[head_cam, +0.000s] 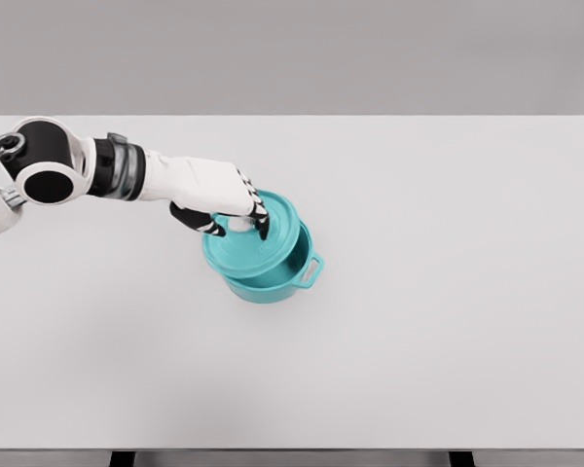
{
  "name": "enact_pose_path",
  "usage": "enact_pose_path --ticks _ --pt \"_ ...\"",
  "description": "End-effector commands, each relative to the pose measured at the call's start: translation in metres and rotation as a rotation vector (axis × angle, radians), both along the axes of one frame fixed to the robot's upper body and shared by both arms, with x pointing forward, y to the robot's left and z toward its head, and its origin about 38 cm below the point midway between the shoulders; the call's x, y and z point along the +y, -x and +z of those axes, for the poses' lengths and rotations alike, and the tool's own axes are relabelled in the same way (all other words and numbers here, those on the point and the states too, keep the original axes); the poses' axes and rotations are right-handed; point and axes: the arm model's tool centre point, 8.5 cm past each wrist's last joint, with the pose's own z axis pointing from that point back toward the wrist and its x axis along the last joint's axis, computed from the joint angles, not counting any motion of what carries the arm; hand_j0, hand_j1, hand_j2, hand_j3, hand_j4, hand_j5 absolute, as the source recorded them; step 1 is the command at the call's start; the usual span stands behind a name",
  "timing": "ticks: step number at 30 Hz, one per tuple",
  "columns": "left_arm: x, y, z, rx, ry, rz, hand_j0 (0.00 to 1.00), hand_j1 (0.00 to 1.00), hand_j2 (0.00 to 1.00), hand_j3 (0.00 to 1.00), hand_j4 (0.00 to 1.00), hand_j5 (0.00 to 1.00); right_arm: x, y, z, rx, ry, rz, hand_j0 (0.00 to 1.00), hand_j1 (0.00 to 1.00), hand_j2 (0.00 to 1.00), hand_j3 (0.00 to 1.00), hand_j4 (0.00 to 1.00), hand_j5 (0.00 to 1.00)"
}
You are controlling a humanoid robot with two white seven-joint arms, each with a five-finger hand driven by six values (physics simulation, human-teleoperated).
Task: Cover the pot with left arm
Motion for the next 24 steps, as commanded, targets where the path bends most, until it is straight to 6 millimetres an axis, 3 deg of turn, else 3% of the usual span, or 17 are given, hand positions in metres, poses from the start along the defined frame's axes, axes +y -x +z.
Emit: enact_pose_path --ticks 1,11,24 --pt "-0.0013 0.0002 0.0004 0.001 0.004 -0.002 0.69 0.69 0.69 0.69 0.69 0.69 0.0 0.0 0.0 0.0 0.0 0.0 1.0 1.0 1.0 1.0 1.0 1.0" --pt "-0.0097 0.007 -0.0021 0.009 0.011 -0.031 0.7 0.7 0.7 0.7 0.7 0.7 0.0 0.0 0.0 0.0 0.0 0.0 1.0 1.0 1.0 1.0 1.0 1.0" --pt "-0.011 0.0077 -0.004 0.013 0.014 -0.033 0.89 0.89 0.89 0.89 0.89 0.89 0.0 0.0 0.0 0.0 0.0 0.0 1.0 1.0 1.0 1.0 1.0 1.0"
